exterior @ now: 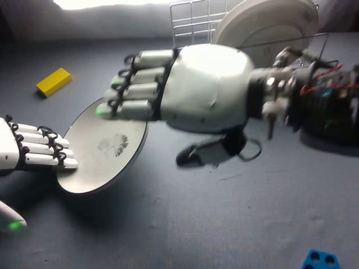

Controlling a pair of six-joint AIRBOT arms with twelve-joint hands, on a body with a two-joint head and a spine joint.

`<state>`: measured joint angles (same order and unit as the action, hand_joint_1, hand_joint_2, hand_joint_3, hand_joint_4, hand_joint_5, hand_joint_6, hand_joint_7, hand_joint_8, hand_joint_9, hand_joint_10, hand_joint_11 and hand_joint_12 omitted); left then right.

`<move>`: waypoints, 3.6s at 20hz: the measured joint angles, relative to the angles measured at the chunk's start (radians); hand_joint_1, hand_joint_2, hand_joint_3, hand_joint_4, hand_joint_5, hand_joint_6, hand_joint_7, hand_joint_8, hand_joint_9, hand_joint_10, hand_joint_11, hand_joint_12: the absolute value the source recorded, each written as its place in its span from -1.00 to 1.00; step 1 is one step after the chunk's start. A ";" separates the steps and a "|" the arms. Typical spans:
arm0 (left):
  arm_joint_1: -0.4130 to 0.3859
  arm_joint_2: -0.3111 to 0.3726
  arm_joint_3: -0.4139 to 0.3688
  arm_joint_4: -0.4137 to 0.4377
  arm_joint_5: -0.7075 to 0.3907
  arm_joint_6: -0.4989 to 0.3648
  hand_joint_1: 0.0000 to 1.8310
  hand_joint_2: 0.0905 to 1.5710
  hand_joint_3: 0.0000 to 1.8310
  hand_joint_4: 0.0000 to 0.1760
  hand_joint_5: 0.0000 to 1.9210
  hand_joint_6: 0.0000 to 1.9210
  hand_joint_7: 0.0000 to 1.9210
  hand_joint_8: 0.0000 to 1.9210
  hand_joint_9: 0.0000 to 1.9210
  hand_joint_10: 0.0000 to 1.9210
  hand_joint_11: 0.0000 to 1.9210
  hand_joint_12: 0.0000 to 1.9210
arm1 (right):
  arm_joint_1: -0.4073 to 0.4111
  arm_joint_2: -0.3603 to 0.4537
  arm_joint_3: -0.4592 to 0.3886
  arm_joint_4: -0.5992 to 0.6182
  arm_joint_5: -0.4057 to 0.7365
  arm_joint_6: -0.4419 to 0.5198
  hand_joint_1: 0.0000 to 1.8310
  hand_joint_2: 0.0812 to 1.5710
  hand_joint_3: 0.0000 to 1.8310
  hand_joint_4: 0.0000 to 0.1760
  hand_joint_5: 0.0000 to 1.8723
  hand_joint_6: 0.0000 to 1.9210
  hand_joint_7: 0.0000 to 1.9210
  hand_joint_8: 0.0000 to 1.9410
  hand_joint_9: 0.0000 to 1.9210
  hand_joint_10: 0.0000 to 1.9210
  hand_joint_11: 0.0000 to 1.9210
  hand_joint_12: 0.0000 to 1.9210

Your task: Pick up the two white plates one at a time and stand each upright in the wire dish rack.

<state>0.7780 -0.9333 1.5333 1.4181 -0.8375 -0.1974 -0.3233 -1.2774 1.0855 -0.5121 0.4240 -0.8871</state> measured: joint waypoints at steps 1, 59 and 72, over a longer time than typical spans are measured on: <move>0.000 0.000 0.000 0.000 0.000 0.000 -1.00 0.34 -1.00 -1.00 -0.97 -0.99 -0.96 -0.99 -0.98 -0.99 -1.00 -1.00 | -0.006 -0.017 0.004 0.000 -0.010 -0.007 0.11 0.14 -1.00 -1.00 -1.00 -1.00 -1.00 -1.00 -1.00 -1.00 -1.00 -0.62; -0.002 -0.026 0.029 -0.006 -0.015 -0.010 -1.00 0.33 -1.00 -1.00 -0.98 -0.99 -0.97 -0.99 -0.98 -0.99 -1.00 -1.00 | 0.012 -0.329 0.325 0.017 -0.076 -0.014 0.52 0.34 -1.00 -1.00 0.04 -0.07 0.07 -0.10 0.10 0.06 -0.03 0.00; -0.261 0.011 0.016 0.049 -0.018 -0.042 -1.00 0.35 -1.00 -1.00 -0.96 -0.99 -0.96 -0.99 -0.97 -0.99 -0.99 -1.00 | 0.074 -0.161 0.122 0.019 -0.154 0.085 0.63 0.33 -1.00 -1.00 0.03 -0.04 0.11 -0.19 0.08 -0.14 -0.09 0.50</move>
<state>0.5167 -0.9218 1.5490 1.4670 -0.8555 -0.2394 -0.2497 -1.4387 1.2076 -0.4934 0.2699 -0.8021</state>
